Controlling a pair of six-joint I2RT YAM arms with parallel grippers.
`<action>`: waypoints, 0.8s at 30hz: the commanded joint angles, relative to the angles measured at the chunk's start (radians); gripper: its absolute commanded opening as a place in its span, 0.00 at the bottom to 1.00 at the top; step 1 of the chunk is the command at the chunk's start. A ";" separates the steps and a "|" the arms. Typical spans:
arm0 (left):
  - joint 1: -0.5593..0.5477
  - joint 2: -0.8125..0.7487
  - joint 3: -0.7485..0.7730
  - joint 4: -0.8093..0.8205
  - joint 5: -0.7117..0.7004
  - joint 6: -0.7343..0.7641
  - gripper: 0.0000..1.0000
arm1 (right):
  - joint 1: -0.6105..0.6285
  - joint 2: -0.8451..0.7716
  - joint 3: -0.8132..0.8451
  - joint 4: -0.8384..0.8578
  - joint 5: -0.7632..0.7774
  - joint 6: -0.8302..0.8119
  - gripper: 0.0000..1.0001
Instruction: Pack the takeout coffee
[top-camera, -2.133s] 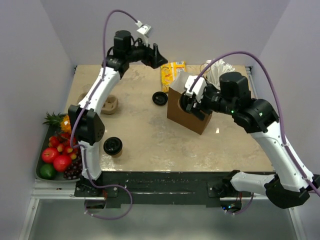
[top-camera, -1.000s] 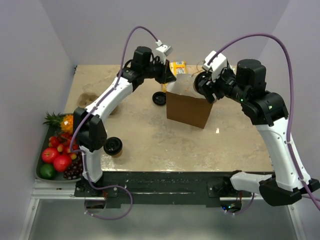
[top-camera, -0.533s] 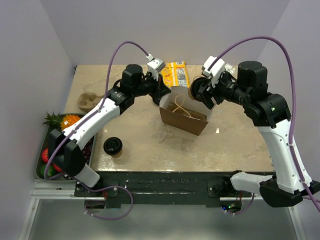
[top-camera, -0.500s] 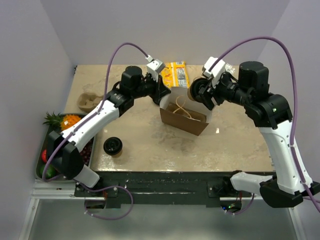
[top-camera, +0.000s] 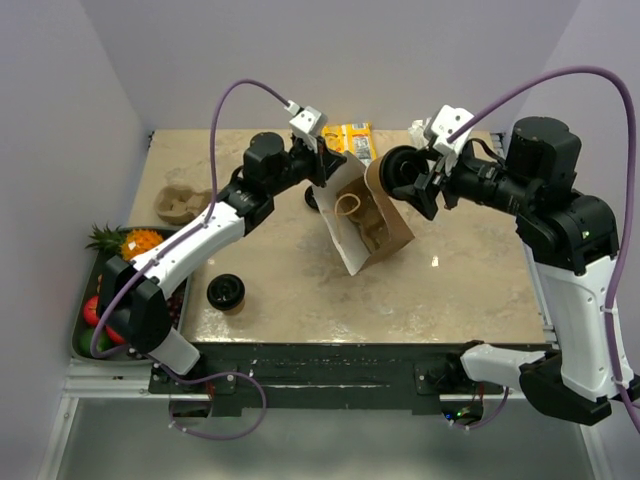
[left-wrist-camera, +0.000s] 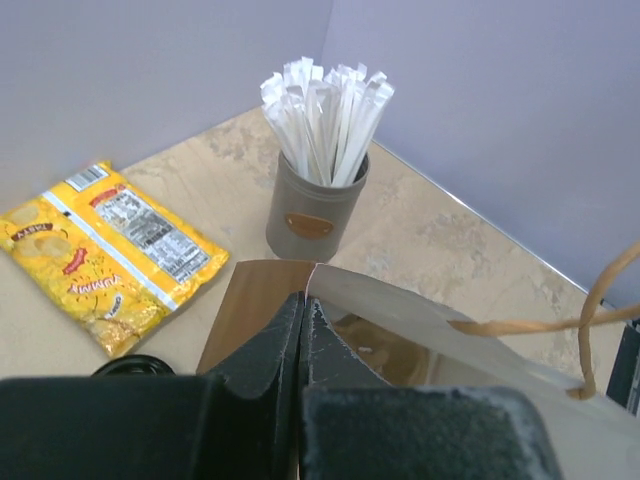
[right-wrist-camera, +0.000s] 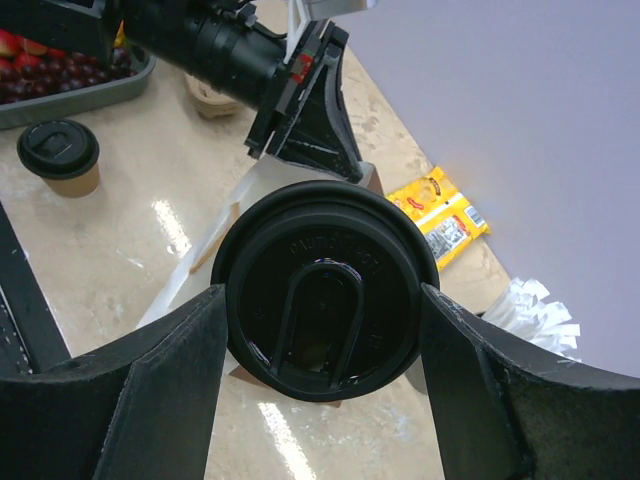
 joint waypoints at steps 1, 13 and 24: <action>0.005 -0.024 0.042 0.104 -0.058 0.015 0.00 | -0.003 -0.010 0.012 0.011 -0.035 0.021 0.34; 0.007 -0.123 -0.050 -0.080 -0.141 -0.034 0.00 | -0.004 0.002 -0.045 0.031 -0.124 0.055 0.34; 0.010 -0.238 -0.162 -0.099 -0.110 -0.123 0.00 | 0.130 0.039 -0.134 -0.007 0.008 -0.022 0.34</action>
